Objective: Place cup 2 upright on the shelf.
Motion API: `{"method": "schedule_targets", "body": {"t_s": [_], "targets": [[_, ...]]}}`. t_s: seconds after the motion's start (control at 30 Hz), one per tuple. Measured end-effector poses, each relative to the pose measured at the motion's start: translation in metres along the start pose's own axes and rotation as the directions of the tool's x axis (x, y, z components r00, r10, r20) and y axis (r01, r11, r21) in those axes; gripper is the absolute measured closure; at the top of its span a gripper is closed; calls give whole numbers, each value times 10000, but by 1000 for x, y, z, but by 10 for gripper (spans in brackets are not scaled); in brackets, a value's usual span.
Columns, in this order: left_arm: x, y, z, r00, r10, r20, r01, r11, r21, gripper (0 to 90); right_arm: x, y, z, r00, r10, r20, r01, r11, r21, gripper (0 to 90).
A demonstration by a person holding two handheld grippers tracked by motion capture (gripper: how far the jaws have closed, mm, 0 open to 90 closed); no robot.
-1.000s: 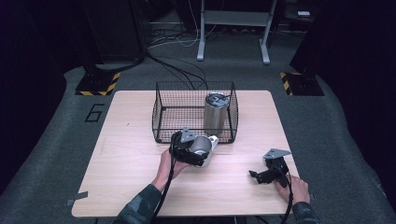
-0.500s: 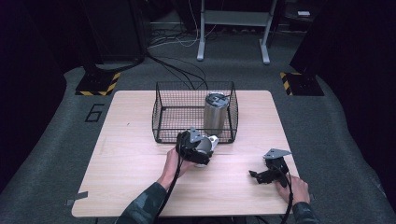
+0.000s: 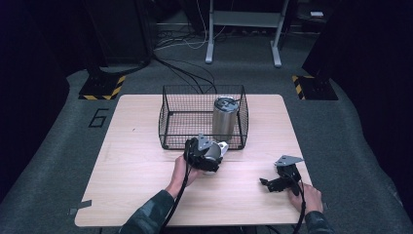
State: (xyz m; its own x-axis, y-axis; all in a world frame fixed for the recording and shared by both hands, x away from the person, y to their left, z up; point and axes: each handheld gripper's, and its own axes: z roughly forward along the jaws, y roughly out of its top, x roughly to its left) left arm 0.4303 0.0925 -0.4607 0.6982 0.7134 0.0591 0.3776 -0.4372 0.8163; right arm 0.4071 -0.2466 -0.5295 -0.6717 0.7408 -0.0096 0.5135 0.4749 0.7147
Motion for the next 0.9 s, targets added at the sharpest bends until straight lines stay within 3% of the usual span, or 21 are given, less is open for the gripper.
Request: {"method": "schedule_targets", "body": {"t_s": [0.17,0.37,0.5,0.67,0.9], "targets": [[1,0,-2,9996,262,69,-262,9997,22,60,0,0,0,10000,-24,-7,24,10000,0,0],[1,-1,-8,9994,306,141,-306,9995,13,61,0,0,0,10000,-38,7,38,10000,8,0],[-1,-1,-20,9991,359,247,-353,9991,-246,60,0,0,0,10000,1,2,-1,10000,-4,0],[-5,-3,-29,9975,659,237,-654,9976,-228,60,0,0,0,10000,-8,2,8,10000,-2,0],[-3,-3,-45,9969,721,318,-715,9972,-219,60,0,0,0,10000,-3,1,3,10000,-1,0]]}}
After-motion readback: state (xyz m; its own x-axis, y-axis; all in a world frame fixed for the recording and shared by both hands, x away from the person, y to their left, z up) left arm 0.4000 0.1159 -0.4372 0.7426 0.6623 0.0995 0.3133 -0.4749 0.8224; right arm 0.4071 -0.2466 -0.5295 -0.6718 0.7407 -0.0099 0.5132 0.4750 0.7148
